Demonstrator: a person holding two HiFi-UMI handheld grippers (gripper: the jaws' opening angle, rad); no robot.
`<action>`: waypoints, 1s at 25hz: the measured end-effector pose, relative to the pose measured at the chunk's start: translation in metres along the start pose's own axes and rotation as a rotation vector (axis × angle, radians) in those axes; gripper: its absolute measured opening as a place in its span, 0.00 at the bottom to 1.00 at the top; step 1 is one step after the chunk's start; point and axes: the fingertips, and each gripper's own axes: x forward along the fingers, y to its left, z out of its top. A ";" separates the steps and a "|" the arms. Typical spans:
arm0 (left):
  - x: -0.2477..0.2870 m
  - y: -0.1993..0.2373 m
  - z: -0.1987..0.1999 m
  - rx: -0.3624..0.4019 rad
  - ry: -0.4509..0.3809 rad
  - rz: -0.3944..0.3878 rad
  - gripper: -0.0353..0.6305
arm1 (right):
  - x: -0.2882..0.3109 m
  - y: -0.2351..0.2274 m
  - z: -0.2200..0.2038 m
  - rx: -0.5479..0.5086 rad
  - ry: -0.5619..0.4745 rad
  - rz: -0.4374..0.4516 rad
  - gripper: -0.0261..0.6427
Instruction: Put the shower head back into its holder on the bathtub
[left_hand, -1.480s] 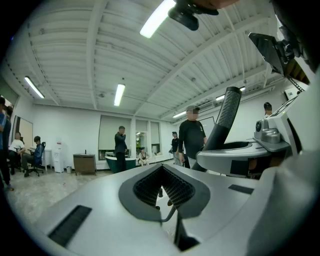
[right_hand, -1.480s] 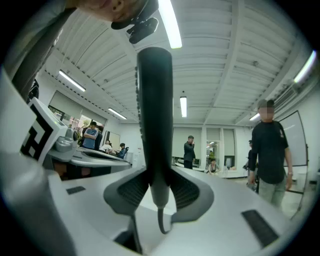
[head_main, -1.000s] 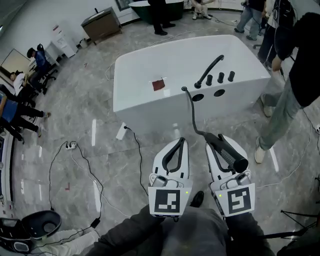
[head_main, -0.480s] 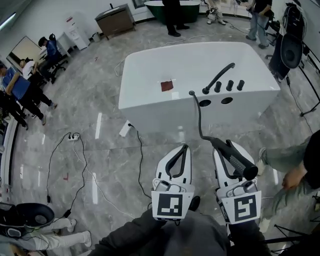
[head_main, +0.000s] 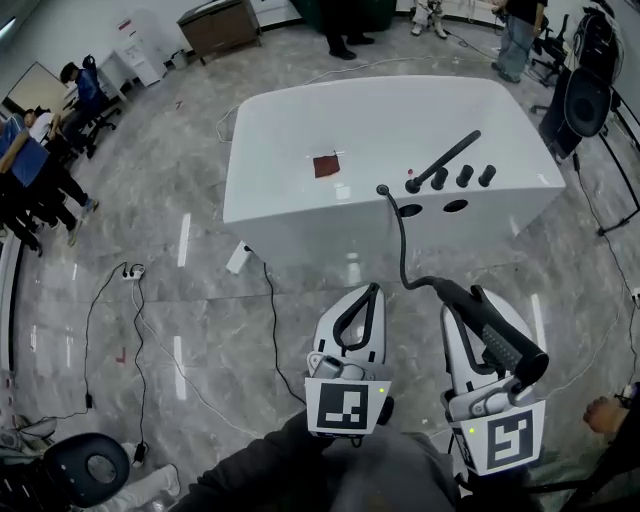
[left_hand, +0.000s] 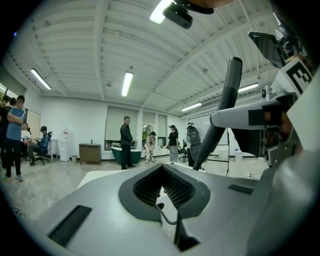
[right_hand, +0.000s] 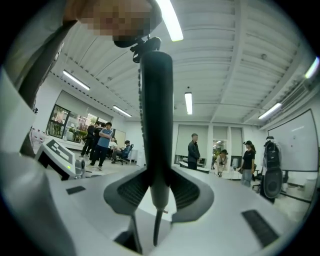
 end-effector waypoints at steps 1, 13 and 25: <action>0.007 0.004 -0.001 -0.002 0.001 -0.004 0.06 | 0.007 -0.003 0.001 -0.001 0.003 -0.001 0.25; 0.073 0.054 0.003 -0.023 -0.008 -0.052 0.06 | 0.092 -0.020 0.009 -0.016 0.019 -0.031 0.25; 0.100 0.066 0.007 -0.028 0.000 -0.104 0.06 | 0.115 -0.031 0.024 -0.003 0.017 -0.071 0.25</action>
